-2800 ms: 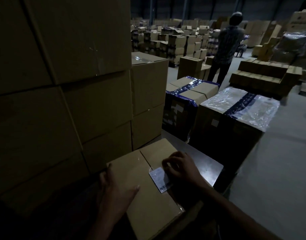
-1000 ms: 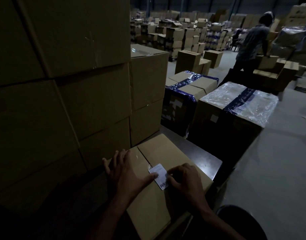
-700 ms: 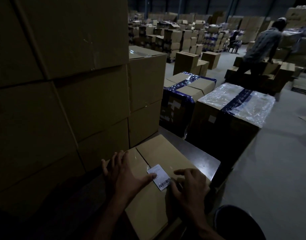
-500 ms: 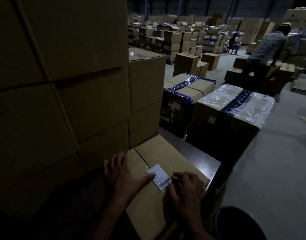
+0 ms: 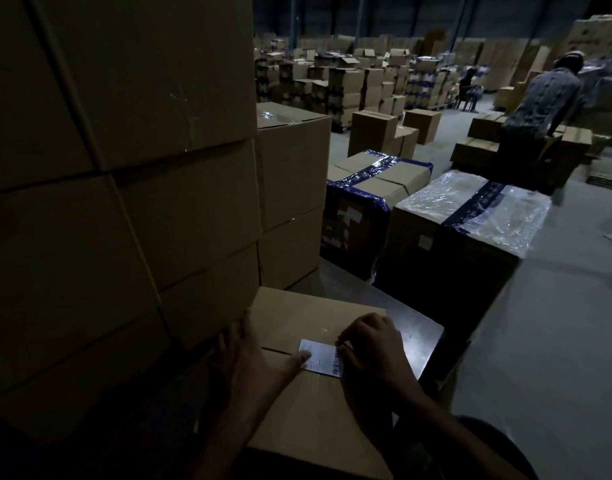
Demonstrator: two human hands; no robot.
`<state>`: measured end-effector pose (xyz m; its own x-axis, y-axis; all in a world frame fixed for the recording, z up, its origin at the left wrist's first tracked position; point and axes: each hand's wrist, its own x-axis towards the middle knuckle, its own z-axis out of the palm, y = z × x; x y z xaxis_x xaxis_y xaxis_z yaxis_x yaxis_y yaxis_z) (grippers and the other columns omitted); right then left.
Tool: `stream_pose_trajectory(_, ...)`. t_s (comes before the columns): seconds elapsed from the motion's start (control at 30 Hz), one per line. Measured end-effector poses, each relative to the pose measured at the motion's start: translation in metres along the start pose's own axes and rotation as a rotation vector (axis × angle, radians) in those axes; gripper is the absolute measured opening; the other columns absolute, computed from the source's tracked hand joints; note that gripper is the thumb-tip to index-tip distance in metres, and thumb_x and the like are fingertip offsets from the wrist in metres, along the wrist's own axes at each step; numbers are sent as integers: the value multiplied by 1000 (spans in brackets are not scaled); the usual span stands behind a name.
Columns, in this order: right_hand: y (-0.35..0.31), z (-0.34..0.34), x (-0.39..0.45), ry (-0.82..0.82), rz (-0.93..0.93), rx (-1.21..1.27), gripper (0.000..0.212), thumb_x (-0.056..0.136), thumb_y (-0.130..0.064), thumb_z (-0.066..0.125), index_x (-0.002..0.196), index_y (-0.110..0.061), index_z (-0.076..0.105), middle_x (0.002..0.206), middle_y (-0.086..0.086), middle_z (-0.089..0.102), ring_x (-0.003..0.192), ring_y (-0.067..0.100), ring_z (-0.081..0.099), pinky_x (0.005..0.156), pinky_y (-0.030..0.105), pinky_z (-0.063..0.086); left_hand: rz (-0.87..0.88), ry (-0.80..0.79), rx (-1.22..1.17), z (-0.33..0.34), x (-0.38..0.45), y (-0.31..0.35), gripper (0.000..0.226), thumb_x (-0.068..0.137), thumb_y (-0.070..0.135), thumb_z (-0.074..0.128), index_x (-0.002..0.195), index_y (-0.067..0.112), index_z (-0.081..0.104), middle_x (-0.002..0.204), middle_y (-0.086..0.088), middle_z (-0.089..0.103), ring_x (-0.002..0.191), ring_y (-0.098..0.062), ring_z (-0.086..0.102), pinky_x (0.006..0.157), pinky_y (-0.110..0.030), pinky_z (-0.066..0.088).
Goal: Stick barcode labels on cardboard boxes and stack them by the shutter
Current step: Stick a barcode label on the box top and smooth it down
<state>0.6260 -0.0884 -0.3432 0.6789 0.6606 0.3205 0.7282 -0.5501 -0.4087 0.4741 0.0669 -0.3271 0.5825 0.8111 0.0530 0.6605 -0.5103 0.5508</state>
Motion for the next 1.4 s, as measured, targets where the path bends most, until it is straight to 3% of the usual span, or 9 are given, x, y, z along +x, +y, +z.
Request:
stream_pose_trajectory(0.13, -8, 9, -22, 79, 79, 0, 8, 80, -38, 70, 87, -34, 71, 91, -15, 50, 87, 5, 37, 74, 10, 25, 9, 12, 39, 6, -1, -1, 135, 54, 91, 60, 157, 23, 5, 162, -5, 17, 148, -27, 18, 118, -48, 18)
stream_pose_trajectory(0.3, -11, 11, -29, 134, 125, 15, 14, 76, -37, 75, 86, -30, 68, 89, -14, 49, 85, 3, 33, 74, 15, 33, 23, 30, 24, 8, -3, -4, 143, 38, 101, 36, 156, 23, 10, 162, -4, 16, 147, -28, 20, 116, -50, 17)
stream_pose_trajectory(0.47, -14, 10, -30, 156, 119, -10, 11, 77, -39, 74, 81, -31, 67, 86, -14, 50, 85, 4, 36, 73, 20, 36, 24, 11, 51, 5, -3, -3, 141, 39, 101, 31, 156, 23, 8, 163, -3, 15, 147, -26, 19, 116, -48, 20)
stream_pose_trajectory(0.6, -13, 9, -30, 157, 108, -15, 11, 79, -43, 68, 81, -32, 66, 85, -17, 49, 82, 2, 32, 73, 11, 27, 25, 11, 49, 5, -3, -3, 140, 42, 101, 37, 155, 23, 11, 162, -3, 17, 147, -26, 20, 116, -47, 20)
stream_pose_trajectory(0.73, -13, 10, -31, 175, 90, 2, 26, 78, -54, 51, 82, -33, 67, 85, -17, 50, 82, 2, 36, 74, 12, 26, 32, 18, 41, 6, -3, -3, 138, 44, 100, 44, 155, 23, 14, 161, -4, 19, 146, -27, 22, 115, -48, 22)
stream_pose_trajectory(0.93, -10, 11, -34, 167, 132, 57, 12, 75, -39, 77, 82, -33, 68, 86, -20, 48, 85, 0, 38, 74, 22, 39, 25, 6, 52, 8, -3, -5, 134, 49, 99, 46, 154, 25, 10, 162, -1, 13, 147, -26, 19, 117, -49, 21)
stream_pose_trajectory(1.13, -12, 10, -35, 155, 118, 41, 10, 77, -40, 73, 83, -33, 68, 87, -18, 49, 86, 1, 37, 76, 14, 31, 13, -1, 40, 8, -2, -3, 130, 54, 94, 56, 155, 25, 11, 163, -1, 12, 148, -26, 17, 118, -50, 21)
stream_pose_trajectory(1.4, -11, 9, -37, 158, 104, 76, 11, 74, -36, 77, 81, -30, 71, 85, -17, 48, 86, 4, 38, 73, 26, 41, 28, 19, 19, 8, -4, -4, 126, 57, 89, 61, 154, 24, 15, 162, -2, 14, 147, -26, 19, 115, -48, 24)
